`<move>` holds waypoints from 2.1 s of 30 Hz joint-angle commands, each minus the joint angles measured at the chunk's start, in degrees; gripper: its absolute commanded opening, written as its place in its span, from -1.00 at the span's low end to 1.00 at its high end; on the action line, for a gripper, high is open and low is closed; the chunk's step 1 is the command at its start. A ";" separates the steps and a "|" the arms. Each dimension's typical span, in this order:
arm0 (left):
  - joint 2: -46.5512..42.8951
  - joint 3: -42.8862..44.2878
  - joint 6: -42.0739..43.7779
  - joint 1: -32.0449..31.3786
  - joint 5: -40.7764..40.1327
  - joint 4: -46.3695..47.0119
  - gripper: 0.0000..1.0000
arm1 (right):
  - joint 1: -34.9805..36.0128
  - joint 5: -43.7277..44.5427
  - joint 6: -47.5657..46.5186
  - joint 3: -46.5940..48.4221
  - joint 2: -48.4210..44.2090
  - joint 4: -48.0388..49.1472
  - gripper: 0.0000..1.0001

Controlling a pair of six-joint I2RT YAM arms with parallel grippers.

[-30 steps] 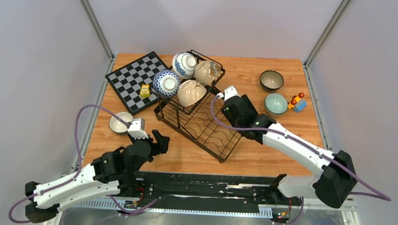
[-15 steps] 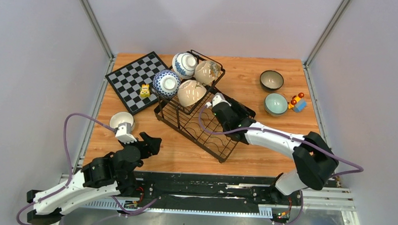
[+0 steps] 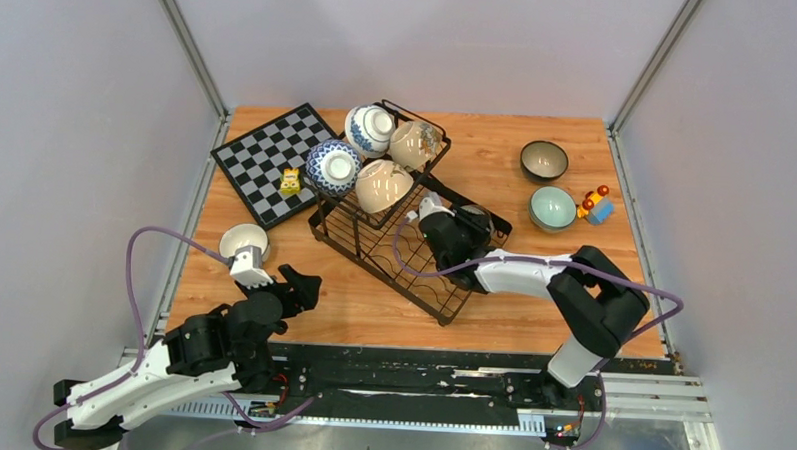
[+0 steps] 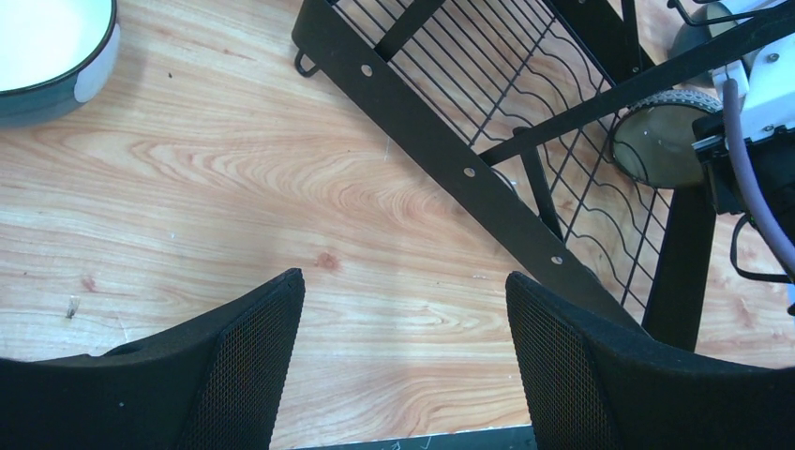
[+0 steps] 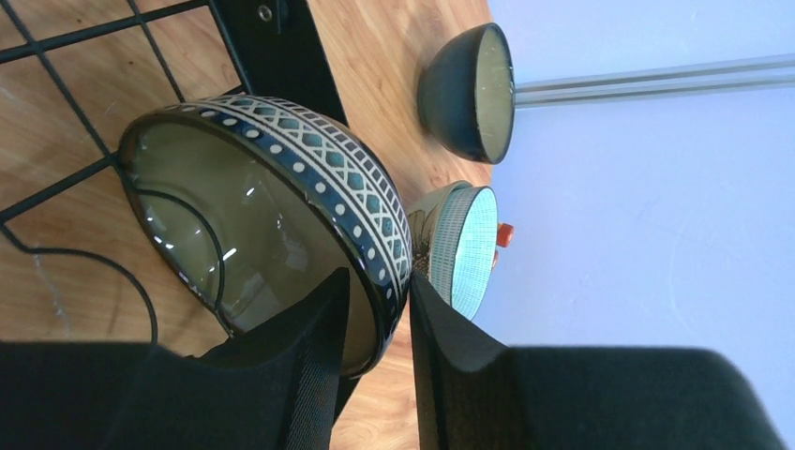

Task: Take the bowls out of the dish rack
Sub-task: Pick up the bowl from the dish rack.

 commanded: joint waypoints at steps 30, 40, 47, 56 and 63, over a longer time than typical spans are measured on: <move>0.49 -2.59 -3.28 -0.33 -0.46 0.40 0.60 | 7.03 19.32 -40.74 -6.75 17.01 60.58 -1.00; 1.02 -3.34 -3.17 -0.33 -0.97 1.06 0.60 | 8.45 21.71 -55.02 -4.13 23.08 77.30 -1.00; 3.00 -3.94 -1.95 -0.37 -0.82 5.04 0.59 | 9.66 21.81 -56.79 -3.97 17.01 77.30 -1.00; 8.33 -2.43 -0.50 -0.33 -0.89 7.89 0.59 | 11.46 22.05 -56.79 -5.12 12.47 77.32 -1.00; 10.80 -3.51 0.51 -0.33 -0.81 12.45 0.59 | 11.48 22.31 -53.06 -8.30 12.00 76.94 -1.00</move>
